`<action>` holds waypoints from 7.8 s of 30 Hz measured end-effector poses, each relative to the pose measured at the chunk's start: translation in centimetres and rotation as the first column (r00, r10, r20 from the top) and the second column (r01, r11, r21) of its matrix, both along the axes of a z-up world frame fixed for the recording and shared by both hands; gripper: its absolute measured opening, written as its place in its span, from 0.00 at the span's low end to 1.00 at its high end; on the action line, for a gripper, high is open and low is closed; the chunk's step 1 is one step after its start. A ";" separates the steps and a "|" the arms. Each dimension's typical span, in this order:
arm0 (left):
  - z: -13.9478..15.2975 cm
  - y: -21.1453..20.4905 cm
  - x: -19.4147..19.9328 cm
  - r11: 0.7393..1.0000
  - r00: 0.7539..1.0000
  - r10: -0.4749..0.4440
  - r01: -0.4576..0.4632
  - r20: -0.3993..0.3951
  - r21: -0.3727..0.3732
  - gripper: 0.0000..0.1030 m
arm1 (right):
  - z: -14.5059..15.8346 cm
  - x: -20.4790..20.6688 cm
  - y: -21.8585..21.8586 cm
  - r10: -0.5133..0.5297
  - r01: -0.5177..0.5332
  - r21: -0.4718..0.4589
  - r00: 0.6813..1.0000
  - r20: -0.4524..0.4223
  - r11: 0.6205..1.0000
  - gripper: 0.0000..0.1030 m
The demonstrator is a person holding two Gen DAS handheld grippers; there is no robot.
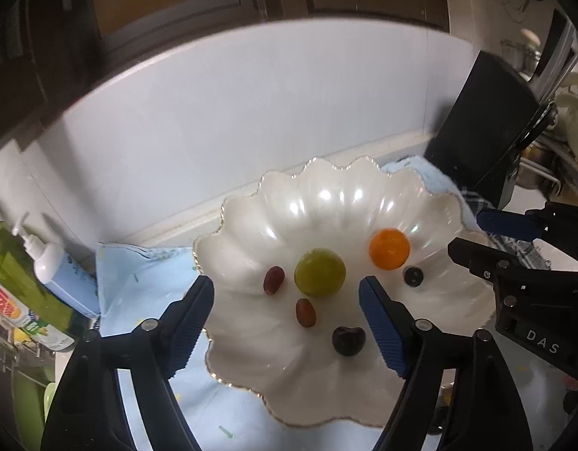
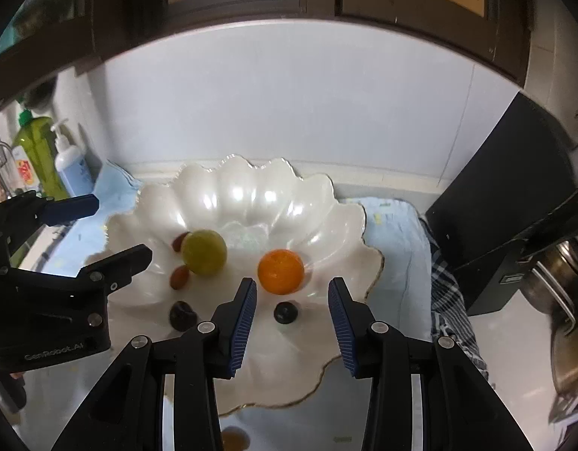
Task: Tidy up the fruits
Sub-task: 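Lift both open tools out of the bowl toward the remaining fruits, then grasp a mandarin with the left tool while the right tool grasps a small yellow-brown fruit, then carry the mandarin and yellow-brown fruit into the white bowl and open both tools, then lift both open tools away from the bowl toward the last fruits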
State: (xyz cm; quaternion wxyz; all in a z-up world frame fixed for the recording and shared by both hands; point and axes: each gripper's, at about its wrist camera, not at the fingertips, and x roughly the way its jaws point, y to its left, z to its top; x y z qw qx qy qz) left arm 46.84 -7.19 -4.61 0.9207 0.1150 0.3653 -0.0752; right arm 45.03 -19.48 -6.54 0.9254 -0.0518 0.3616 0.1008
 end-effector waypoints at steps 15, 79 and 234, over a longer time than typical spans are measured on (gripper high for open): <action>5.0 0.5 -6.8 0.998 0.994 0.014 -0.008 0.105 -0.059 0.90 | 4.8 -7.2 -0.9 -0.029 0.027 0.014 0.982 0.185 1.000 0.49; -5.7 0.0 -20.0 0.994 1.000 -0.014 0.013 -0.016 -0.106 0.86 | -4.5 -19.4 -1.6 -0.017 0.018 -0.042 1.000 0.009 0.999 0.49; -2.7 3.5 2.4 0.996 0.992 0.057 -0.065 -0.109 -0.065 0.70 | -2.4 1.3 3.4 0.079 -0.078 0.027 0.995 -0.064 0.997 0.32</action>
